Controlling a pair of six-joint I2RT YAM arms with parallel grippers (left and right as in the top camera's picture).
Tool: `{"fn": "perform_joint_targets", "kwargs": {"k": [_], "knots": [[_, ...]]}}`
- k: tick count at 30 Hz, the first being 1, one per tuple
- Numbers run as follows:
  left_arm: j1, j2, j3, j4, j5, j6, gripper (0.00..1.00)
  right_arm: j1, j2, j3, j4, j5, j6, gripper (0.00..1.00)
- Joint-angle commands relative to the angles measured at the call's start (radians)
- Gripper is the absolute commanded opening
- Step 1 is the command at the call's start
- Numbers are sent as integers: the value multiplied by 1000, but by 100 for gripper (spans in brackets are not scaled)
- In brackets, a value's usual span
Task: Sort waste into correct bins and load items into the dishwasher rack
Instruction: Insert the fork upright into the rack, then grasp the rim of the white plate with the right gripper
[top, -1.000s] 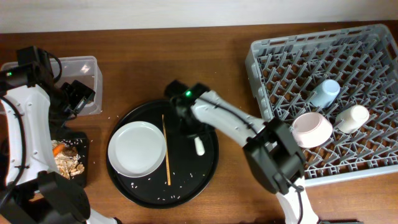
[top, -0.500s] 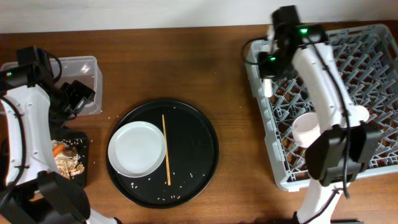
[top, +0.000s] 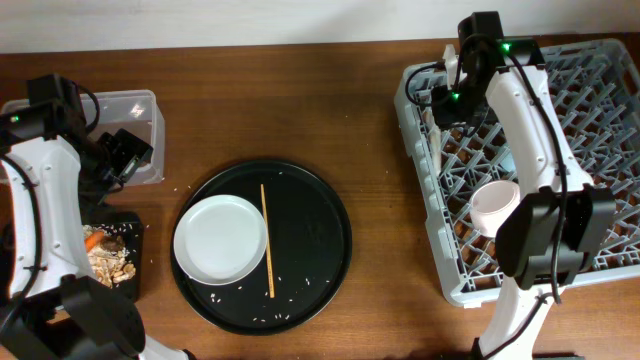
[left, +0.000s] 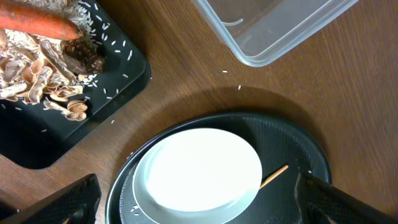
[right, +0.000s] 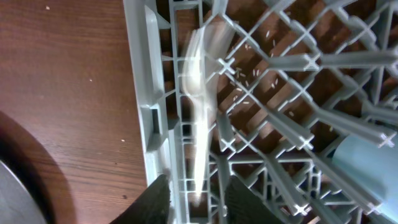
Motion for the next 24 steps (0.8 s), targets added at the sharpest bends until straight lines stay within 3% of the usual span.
{"fn": "perform_joint_targets", "kwargs": {"k": [1,4,8,11,15,17,20,24], "knots": [[3,-8,-1,-1,0,-13,99,6,2,10,-18,-2,0,51],[3,-8,-1,-1,0,-13,99,14,-2,10,-51,-35,47,52],[3,-8,-1,-1,0,-13,99,50,-47,11,-81,-328,53,52],[3,-8,-1,-1,0,-13,99,140,-77,11,-75,-439,56,52],[3,-8,-1,-1,0,-13,99,315,-65,10,-64,-375,144,54],[3,-8,-1,-1,0,-13,99,449,-38,8,-29,-229,263,54],[3,-8,-1,-1,0,-13,99,568,3,8,18,-160,325,54],[3,-8,-1,-1,0,-13,99,713,92,8,110,-128,421,47]]}}
